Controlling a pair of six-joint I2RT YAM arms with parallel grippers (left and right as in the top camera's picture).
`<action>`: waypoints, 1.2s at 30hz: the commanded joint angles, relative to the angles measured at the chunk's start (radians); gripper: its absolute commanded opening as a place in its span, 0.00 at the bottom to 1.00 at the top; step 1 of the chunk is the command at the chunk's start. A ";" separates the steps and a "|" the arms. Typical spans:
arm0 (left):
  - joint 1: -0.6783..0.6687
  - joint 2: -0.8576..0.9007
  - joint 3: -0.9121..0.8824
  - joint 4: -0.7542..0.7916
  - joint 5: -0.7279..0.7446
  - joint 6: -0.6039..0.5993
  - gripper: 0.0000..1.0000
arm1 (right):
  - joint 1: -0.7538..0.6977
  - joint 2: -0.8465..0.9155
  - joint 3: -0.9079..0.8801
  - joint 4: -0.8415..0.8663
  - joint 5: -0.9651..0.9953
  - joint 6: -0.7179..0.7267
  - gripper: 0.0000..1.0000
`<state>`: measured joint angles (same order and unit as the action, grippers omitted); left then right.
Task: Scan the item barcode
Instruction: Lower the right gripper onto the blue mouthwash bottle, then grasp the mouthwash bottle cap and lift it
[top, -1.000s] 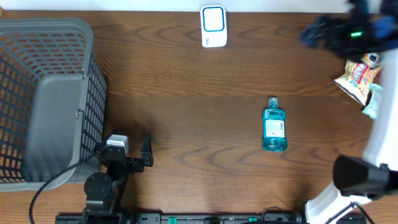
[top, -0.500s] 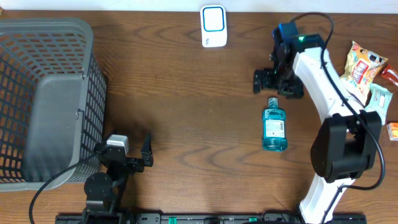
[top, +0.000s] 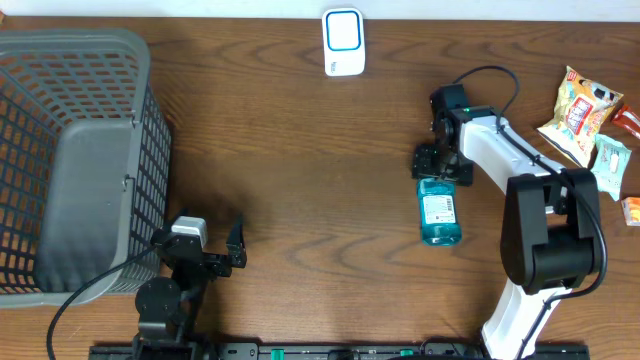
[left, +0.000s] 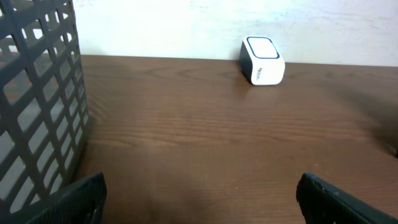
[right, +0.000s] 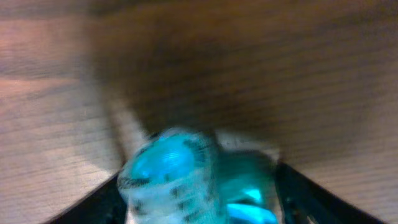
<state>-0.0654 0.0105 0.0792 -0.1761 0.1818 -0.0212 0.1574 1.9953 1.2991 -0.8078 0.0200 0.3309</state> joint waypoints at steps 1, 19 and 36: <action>0.003 -0.005 -0.016 -0.024 0.012 0.013 0.98 | -0.002 0.000 -0.037 0.032 0.004 -0.006 0.50; 0.003 -0.005 -0.016 -0.023 0.012 0.013 0.98 | -0.002 -0.003 0.143 -0.046 -0.221 0.036 0.04; 0.003 -0.005 -0.016 -0.024 0.012 0.013 0.98 | 0.002 -0.047 0.534 -0.333 -0.166 0.027 0.01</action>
<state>-0.0654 0.0105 0.0792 -0.1761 0.1814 -0.0208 0.1539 1.9942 1.7939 -1.1294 -0.1768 0.3561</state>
